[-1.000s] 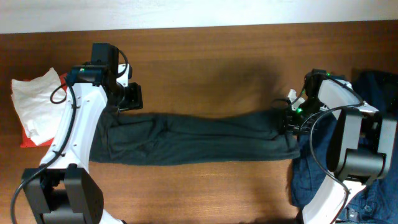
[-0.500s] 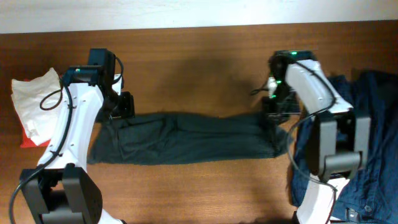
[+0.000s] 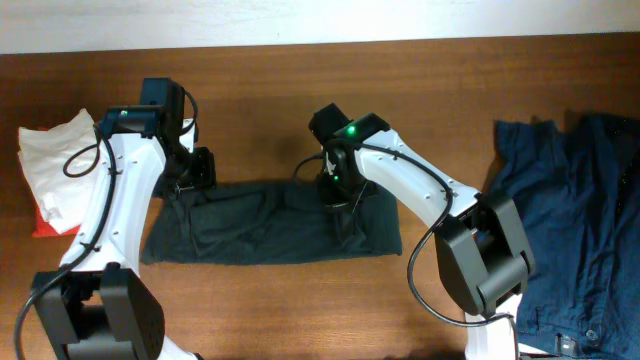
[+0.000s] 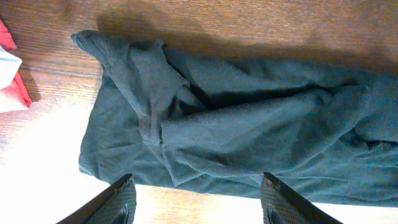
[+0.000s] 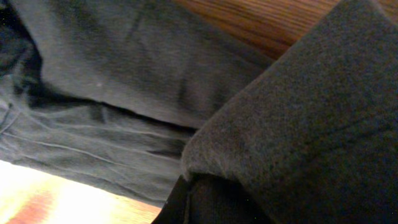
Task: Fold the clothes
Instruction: 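Fold the strip's right half leftward onto the left half with the right gripper, then fold the strip's left end rightward with the left gripper into a square, then grasp the folded sweatshirt with both grippers and lift it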
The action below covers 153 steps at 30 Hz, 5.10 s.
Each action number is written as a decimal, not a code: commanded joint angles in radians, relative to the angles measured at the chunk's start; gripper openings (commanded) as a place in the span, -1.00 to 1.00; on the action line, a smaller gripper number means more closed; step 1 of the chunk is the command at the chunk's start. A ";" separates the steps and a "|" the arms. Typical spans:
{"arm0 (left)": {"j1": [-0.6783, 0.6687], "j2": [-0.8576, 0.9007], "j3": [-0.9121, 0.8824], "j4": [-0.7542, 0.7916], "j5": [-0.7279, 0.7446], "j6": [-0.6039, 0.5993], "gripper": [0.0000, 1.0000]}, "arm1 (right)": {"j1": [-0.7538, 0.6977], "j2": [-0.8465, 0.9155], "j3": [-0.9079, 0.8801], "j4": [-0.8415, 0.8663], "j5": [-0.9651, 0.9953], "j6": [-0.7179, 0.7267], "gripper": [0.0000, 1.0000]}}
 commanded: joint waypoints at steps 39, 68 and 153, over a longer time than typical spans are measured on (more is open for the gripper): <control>0.350 0.307 -0.282 0.389 0.320 0.443 0.68 | -0.304 -0.001 0.147 -0.399 0.120 -0.024 0.19; 0.225 0.335 0.381 -0.417 0.241 0.162 -0.99 | -0.507 -0.001 0.147 -0.361 0.185 -0.056 0.38; -0.098 0.592 0.372 -0.181 0.195 0.233 -0.99 | -0.143 -0.036 -0.189 0.004 0.042 -0.124 -0.90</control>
